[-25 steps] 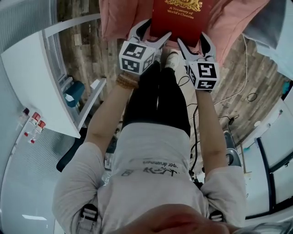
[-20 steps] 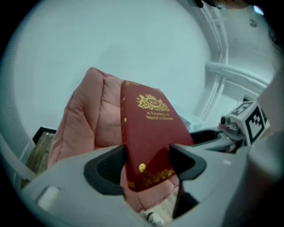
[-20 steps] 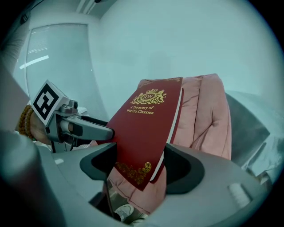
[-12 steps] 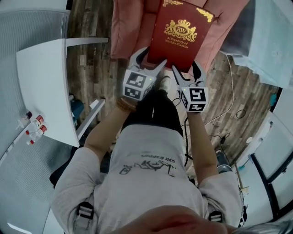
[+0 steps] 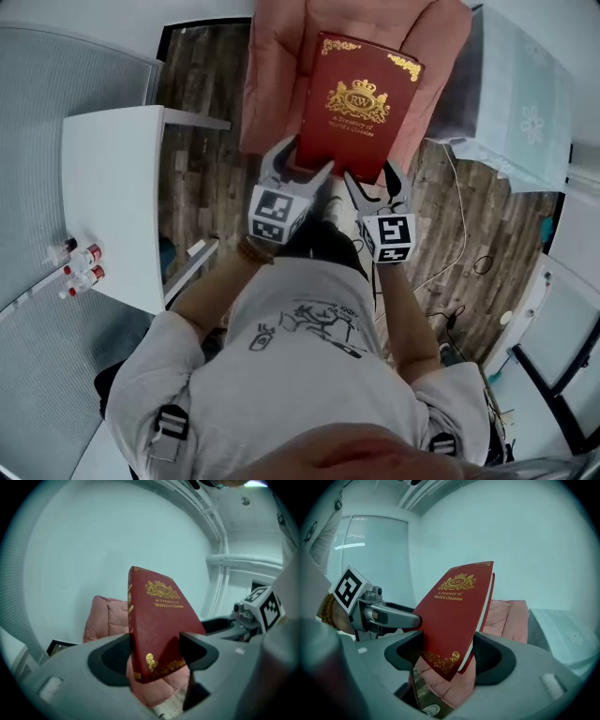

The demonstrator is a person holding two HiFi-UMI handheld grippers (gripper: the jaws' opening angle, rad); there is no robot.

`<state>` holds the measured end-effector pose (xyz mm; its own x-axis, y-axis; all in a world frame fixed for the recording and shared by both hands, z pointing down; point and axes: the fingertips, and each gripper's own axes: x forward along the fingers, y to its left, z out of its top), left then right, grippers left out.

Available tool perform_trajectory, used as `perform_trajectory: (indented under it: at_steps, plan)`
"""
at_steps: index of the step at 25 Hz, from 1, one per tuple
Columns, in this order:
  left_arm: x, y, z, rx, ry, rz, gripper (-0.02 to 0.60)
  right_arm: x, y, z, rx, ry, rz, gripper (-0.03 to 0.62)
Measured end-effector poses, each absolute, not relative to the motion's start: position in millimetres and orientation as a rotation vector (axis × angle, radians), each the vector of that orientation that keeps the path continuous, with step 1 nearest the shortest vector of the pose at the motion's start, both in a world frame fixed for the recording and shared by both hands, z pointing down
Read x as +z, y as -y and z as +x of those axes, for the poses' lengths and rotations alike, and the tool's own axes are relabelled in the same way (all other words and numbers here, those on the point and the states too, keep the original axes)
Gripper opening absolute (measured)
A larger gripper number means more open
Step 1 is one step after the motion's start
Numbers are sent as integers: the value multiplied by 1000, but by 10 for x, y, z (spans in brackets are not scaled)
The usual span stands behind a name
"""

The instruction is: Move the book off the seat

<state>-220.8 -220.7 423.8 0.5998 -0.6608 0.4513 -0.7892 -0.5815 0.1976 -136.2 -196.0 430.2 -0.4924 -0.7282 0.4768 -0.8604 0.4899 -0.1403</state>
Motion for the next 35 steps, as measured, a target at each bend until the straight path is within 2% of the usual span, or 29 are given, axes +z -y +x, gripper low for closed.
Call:
perform_trajectory:
  at_steps: [11,21,29,35]
  plan:
    - [2998,1846,-2401,342,1238,2539,330,3070,1609,-1567,346,2441,1378,331]
    - [2407,1622,-2518,263,1258,2605,330,2457,1385,-1680,197,2468,1421,331]
    - [2349,1591,-2240,276,1100,2683,330,2402,1251,-1440,222,2387,1574,330]
    - [2310,1240,-1446,308,896,2783,331,2378,774,-710,269,2268,1778,330]
